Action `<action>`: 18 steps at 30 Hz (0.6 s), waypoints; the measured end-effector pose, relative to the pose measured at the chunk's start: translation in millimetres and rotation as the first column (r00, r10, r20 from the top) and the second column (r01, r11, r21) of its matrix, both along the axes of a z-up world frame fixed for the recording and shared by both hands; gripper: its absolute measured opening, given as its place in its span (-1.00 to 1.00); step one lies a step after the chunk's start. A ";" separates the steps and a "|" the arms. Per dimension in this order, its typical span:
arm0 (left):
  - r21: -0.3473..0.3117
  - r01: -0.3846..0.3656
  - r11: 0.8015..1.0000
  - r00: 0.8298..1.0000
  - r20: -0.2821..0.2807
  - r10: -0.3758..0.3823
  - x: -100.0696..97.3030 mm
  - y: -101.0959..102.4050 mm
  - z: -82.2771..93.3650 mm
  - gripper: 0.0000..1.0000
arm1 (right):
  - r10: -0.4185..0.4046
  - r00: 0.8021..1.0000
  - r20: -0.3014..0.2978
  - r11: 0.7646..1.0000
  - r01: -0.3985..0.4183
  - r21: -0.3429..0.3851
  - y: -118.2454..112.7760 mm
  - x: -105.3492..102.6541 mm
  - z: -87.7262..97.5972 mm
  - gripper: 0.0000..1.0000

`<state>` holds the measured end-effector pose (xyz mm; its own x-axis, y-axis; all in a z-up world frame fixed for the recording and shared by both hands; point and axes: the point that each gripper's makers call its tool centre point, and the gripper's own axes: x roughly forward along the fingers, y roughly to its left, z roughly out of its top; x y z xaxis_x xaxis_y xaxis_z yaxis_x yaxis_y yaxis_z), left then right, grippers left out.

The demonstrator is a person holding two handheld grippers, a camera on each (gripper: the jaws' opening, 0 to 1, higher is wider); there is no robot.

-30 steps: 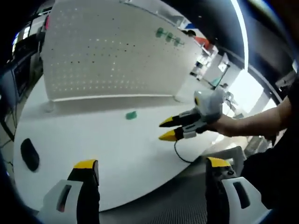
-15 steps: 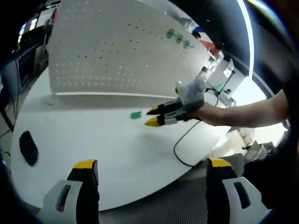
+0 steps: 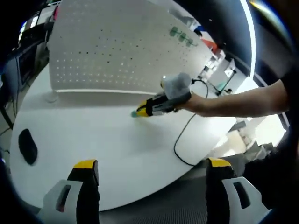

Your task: Insert the hook assembly into the mounting plate slot until the hook locks in place.

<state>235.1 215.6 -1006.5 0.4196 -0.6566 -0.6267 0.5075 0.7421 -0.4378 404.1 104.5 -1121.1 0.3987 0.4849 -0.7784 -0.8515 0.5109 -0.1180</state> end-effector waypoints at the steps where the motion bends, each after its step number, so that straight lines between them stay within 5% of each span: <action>1: -0.002 -0.001 1.000 1.000 0.000 0.001 0.4 0.0 0.3 0.93 | 0.002 1.000 -0.007 1.000 -0.002 0.000 0.8 0.6 0.0 -0.98; 8: -0.002 0.006 1.000 1.000 0.010 -0.006 4.4 -2.0 2.7 0.93 | -0.181 0.975 -0.132 0.974 0.196 0.115 0.4 2.8 7.9 -0.99; 18: -0.024 0.012 1.000 0.999 0.047 -0.010 7.8 -9.2 14.4 0.97 | -0.297 0.943 -0.152 0.917 0.326 0.228 -5.4 12.4 39.6 -0.99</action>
<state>242.9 206.4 -992.1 0.4408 -0.6764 -0.5901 0.5359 0.7257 -0.4315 416.5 99.2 -1081.5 0.4786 0.5324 -0.6982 -0.6446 0.7529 0.1323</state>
